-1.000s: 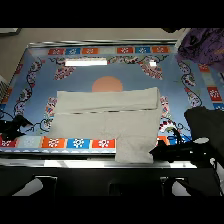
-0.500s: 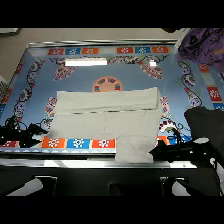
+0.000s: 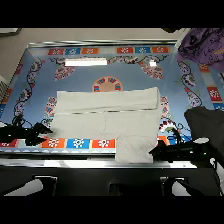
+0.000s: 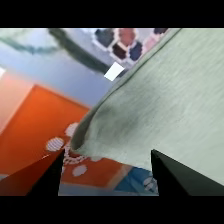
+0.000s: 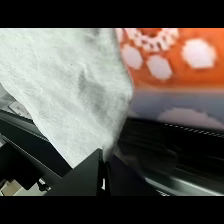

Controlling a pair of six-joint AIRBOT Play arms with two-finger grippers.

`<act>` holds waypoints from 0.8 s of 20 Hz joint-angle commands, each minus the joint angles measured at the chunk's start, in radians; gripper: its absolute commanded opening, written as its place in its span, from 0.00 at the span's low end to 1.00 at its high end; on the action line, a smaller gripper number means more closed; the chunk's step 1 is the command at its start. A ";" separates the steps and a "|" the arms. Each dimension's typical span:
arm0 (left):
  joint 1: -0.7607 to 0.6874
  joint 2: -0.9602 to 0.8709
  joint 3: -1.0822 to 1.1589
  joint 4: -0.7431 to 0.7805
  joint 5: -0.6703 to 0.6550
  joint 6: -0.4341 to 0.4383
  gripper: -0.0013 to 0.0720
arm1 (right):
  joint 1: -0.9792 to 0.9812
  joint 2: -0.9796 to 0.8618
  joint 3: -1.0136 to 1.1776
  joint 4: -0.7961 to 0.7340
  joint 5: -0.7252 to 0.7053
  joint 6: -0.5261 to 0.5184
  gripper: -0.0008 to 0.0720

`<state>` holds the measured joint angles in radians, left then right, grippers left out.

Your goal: Fold the clothes and pants, and hang the long-sleeved shirts on hangers.

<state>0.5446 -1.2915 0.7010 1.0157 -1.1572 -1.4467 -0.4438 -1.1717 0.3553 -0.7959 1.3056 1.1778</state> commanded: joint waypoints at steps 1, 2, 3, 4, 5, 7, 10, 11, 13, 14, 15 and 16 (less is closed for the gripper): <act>-0.030 -0.011 -0.001 0.004 0.050 -0.004 0.83 | 0.001 0.000 0.000 0.001 0.004 0.000 0.06; -0.036 -0.018 -0.001 0.004 0.050 -0.006 0.83 | 0.001 0.000 0.000 0.001 0.005 0.000 0.06; -0.039 -0.023 -0.001 0.004 0.050 -0.011 0.79 | 0.001 0.000 0.000 0.002 0.005 0.000 0.06; -0.041 -0.025 -0.001 0.005 0.048 -0.011 0.55 | 0.001 0.000 0.000 0.002 0.005 0.000 0.06; -0.041 -0.025 0.000 0.004 0.050 -0.011 0.30 | 0.001 0.000 0.000 0.003 0.008 0.000 0.06; -0.041 -0.024 0.000 0.005 0.050 -0.010 0.04 | 0.001 0.000 0.001 0.013 0.013 -0.014 0.06; -0.041 0.000 0.006 0.028 0.027 -0.029 0.04 | 0.001 0.018 0.013 0.053 0.058 -0.048 0.06; -0.041 0.024 0.012 0.068 0.018 -0.072 0.04 | 0.001 0.043 0.015 0.052 0.065 -0.037 0.06; -0.041 0.111 0.014 0.166 -0.005 -0.143 0.04 | 0.001 0.119 0.015 0.039 0.103 0.017 0.06; -0.041 0.167 0.014 0.225 -0.022 -0.190 0.04 | 0.001 0.170 0.015 0.022 0.130 0.061 0.06; -0.041 0.222 0.014 0.270 -0.038 -0.226 0.04 | 0.001 0.225 0.015 0.005 0.156 0.090 0.06; -0.041 0.280 0.014 0.298 -0.057 -0.242 0.04 | 0.001 0.292 0.015 -0.015 0.181 0.134 0.06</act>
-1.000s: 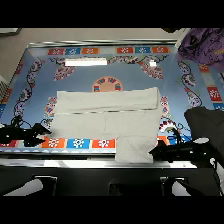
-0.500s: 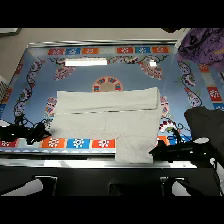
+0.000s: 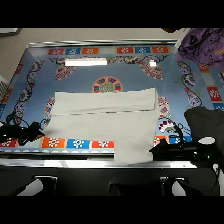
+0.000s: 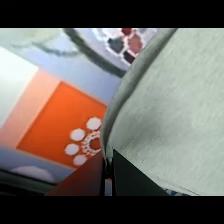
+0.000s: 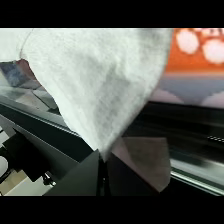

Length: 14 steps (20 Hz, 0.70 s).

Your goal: Fold the clothes and pants, and hang the long-sleeved shirts on hangers.

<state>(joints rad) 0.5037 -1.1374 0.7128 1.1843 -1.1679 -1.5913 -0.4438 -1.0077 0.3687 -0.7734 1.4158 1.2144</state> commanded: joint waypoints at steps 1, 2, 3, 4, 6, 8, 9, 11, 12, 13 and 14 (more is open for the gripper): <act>0.000 0.170 0.002 0.135 -0.058 -0.096 0.04 | 0.001 0.195 0.002 -0.053 0.095 0.127 0.06; 0.000 0.205 0.002 0.133 -0.064 -0.097 0.04 | 0.001 0.267 0.002 -0.059 0.114 0.159 0.06; -0.001 0.228 0.002 0.124 -0.063 -0.097 0.04 | 0.001 0.326 0.002 -0.048 0.122 0.183 0.06; -0.001 0.235 0.003 0.116 -0.062 -0.093 0.04 | 0.001 0.375 0.003 -0.035 0.119 0.190 0.06; -0.005 0.228 0.003 0.114 -0.042 -0.091 0.04 | 0.001 0.419 0.026 -0.018 0.081 0.188 0.06; -0.024 0.227 0.003 0.114 0.007 -0.090 0.04 | 0.001 0.401 0.072 0.002 0.018 0.163 0.06; -0.038 0.225 0.005 0.110 0.030 -0.090 0.04 | 0.001 0.380 0.095 0.022 -0.020 0.141 0.06; -0.070 0.208 0.019 0.103 0.073 -0.090 0.04 | 0.001 0.301 0.142 0.081 -0.087 0.074 0.06; -0.090 0.193 0.032 0.103 0.099 -0.090 0.04 | 0.001 0.253 0.163 0.106 -0.111 0.037 0.06; -0.108 0.175 0.050 0.103 0.124 -0.090 0.04 | 0.001 0.202 0.183 0.132 -0.132 -0.010 0.06; -0.123 0.155 0.067 0.102 0.147 -0.090 0.04 | 0.001 0.145 0.207 0.159 -0.154 -0.057 0.06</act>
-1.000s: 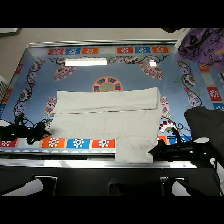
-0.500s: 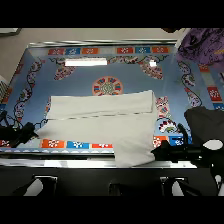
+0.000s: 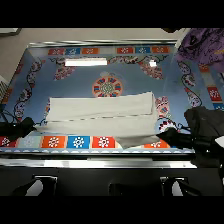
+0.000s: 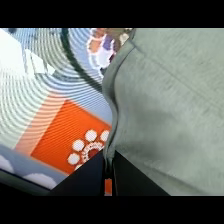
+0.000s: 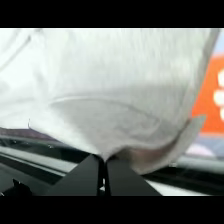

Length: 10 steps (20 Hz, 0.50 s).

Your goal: Fold the clothes and pants, and hang the long-sleeved shirts on hangers.

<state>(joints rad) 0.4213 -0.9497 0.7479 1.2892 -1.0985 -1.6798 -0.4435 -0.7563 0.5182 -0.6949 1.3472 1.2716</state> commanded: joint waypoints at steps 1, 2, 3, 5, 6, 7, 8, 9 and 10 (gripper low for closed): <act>-0.053 -0.058 0.051 -0.003 0.096 -0.002 0.04 | 0.001 -0.163 0.083 0.112 -0.106 -0.150 0.06; -0.064 -0.090 0.074 -0.003 0.111 -0.005 0.04 | 0.001 -0.215 0.109 0.134 -0.124 -0.174 0.06; -0.075 -0.125 0.098 -0.003 0.124 -0.005 0.04 | 0.001 -0.267 0.141 0.142 -0.135 -0.191 0.06; -0.097 -0.196 0.147 -0.002 0.157 -0.004 0.04 | 0.043 -0.364 0.217 0.141 -0.155 -0.222 0.06; -0.107 -0.231 0.172 -0.002 0.174 -0.004 0.04 | 0.090 -0.414 0.262 0.133 -0.175 -0.229 0.06; -0.117 -0.271 0.203 -0.002 0.187 -0.004 0.04 | 0.142 -0.462 0.311 0.107 -0.213 -0.214 0.06; -0.126 -0.306 0.233 -0.002 0.195 -0.004 0.04 | 0.183 -0.502 0.355 0.065 -0.261 -0.177 0.06; -0.133 -0.345 0.266 -0.001 0.204 0.000 0.04 | 0.218 -0.539 0.402 0.009 -0.316 -0.140 0.06; -0.141 -0.380 0.297 0.001 0.210 0.006 0.04 | 0.243 -0.570 0.444 -0.037 -0.357 -0.108 0.06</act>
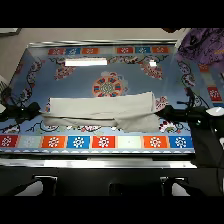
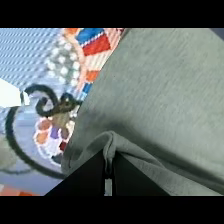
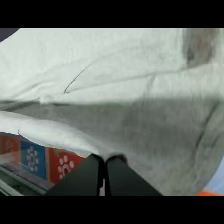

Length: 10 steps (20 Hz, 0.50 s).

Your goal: Fold the clothes and pants, and hang the long-sleeved shirts on hangers.

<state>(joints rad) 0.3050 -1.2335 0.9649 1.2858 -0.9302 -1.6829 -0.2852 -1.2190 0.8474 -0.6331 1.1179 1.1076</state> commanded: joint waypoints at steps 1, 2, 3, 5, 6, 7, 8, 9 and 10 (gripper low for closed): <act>-0.029 -0.135 0.114 0.006 0.042 0.011 0.04 | 0.106 -0.143 0.160 -0.130 -0.153 0.080 0.06; -0.034 -0.170 0.146 0.006 0.042 0.016 0.04 | 0.121 -0.179 0.205 -0.148 -0.152 0.087 0.06; -0.040 -0.203 0.179 0.005 0.042 0.023 0.04 | 0.134 -0.220 0.251 -0.154 -0.150 0.093 0.06; -0.051 -0.262 0.237 0.006 0.041 0.025 0.04 | 0.155 -0.291 0.333 -0.184 -0.149 0.132 0.06; -0.056 -0.288 0.263 0.006 0.042 0.025 0.04 | 0.161 -0.320 0.370 -0.206 -0.150 0.145 0.06; -0.058 -0.310 0.283 0.008 0.042 0.025 0.04 | 0.162 -0.346 0.405 -0.229 -0.153 0.174 0.06; -0.062 -0.332 0.304 0.010 0.041 0.025 0.04 | 0.162 -0.365 0.433 -0.247 -0.153 0.197 0.06; -0.064 -0.351 0.322 0.010 0.041 0.025 0.04 | 0.162 -0.380 0.458 -0.276 -0.161 0.219 0.06; -0.068 -0.368 0.339 0.009 0.042 0.025 0.04 | 0.162 -0.389 0.478 -0.285 -0.171 0.222 0.06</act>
<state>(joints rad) 0.2474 -1.5398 1.2442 1.2919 -0.8909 -1.6600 -0.1326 -1.5536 1.2453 -0.8509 0.9733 1.2732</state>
